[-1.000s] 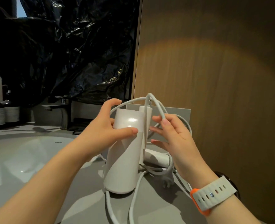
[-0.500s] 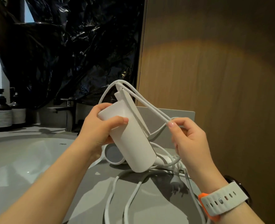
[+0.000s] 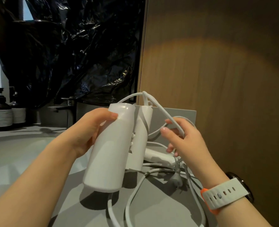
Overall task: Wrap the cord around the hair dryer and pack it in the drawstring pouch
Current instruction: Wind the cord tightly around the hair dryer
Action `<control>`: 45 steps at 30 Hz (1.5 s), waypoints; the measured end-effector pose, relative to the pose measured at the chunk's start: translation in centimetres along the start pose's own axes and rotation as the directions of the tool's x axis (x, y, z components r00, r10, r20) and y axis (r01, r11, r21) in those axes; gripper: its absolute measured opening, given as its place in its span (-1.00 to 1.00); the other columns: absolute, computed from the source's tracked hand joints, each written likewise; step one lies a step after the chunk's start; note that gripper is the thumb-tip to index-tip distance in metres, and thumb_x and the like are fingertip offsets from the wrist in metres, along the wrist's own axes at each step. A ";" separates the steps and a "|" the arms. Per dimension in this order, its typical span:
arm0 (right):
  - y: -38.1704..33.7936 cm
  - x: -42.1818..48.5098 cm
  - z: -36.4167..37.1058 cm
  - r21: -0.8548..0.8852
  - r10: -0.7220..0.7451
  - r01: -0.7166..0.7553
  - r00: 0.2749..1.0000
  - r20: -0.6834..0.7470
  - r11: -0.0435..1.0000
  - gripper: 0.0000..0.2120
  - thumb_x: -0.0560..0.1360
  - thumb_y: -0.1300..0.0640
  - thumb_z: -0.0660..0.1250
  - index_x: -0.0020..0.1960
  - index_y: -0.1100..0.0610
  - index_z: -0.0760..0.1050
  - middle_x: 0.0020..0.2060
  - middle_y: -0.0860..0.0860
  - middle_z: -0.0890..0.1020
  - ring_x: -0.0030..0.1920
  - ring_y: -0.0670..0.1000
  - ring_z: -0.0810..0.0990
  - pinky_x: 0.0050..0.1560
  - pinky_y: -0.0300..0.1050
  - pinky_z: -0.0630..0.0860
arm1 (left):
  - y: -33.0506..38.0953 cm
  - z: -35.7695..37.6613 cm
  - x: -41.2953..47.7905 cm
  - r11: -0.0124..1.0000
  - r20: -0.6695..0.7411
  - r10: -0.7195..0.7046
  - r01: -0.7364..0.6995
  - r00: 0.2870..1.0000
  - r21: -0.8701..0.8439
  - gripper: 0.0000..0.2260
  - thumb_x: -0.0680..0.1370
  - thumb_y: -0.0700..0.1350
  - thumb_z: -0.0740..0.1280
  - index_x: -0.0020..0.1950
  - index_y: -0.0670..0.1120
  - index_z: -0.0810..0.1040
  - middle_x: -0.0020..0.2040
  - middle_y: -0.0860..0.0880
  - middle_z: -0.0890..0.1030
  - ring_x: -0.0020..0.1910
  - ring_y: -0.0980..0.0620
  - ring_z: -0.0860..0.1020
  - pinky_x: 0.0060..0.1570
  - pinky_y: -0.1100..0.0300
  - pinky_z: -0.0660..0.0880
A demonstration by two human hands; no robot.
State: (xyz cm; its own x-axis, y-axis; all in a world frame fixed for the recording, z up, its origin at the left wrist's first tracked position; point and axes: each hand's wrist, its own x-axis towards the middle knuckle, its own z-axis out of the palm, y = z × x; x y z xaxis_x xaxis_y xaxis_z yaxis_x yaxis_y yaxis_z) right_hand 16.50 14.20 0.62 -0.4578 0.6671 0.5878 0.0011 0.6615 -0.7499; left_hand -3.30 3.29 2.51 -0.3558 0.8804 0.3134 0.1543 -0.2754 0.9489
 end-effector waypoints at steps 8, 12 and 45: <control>-0.3 0.2 0.6 0.222 0.277 -0.316 0.942 0.192 0.922 -0.50 0.46 0.01 0.37 0.33 -0.18 0.27 -0.03 0.06 0.58 -0.43 -0.01 0.58 -0.47 -0.25 0.48 | -0.3 1.8 -0.1 0.995 0.152 -0.004 -0.011 0.988 0.101 -0.58 0.22 -0.01 0.41 0.06 -0.07 0.62 -0.25 0.00 0.65 -0.43 0.13 0.57 -0.45 0.35 0.44; -0.2 0.1 1.0 0.251 0.384 -0.445 0.887 0.257 0.860 -0.68 0.49 -0.03 0.33 0.21 0.00 0.42 -0.08 0.10 0.64 -0.42 -0.01 0.50 -0.36 -0.21 0.47 | -0.7 2.7 0.0 0.998 0.193 -0.026 0.014 0.981 0.059 -0.60 0.31 -0.04 0.29 0.12 -0.11 0.57 -0.41 0.09 0.58 -0.55 0.20 0.49 -0.55 0.40 0.36; 0.1 0.1 -0.2 -0.272 0.163 -0.207 0.971 -0.176 0.940 -0.71 0.54 -0.07 0.23 -0.11 0.16 0.50 -0.38 0.01 0.52 -0.38 -0.04 0.47 -0.39 -0.16 0.35 | -1.8 4.1 1.4 0.938 -0.422 0.281 -0.340 0.862 -0.070 -0.52 0.46 -0.03 0.39 0.33 0.05 0.30 0.10 0.07 0.44 0.03 0.09 0.52 -0.16 0.16 0.56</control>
State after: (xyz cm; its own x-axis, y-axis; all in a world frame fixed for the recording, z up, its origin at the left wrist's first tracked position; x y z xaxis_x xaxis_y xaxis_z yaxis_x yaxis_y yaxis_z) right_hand 16.63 14.37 0.68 -0.2873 0.8159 0.5018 0.3377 0.5765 -0.7440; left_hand -0.25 6.59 1.04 -0.6528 0.5184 0.5524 0.2008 -0.5847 0.7860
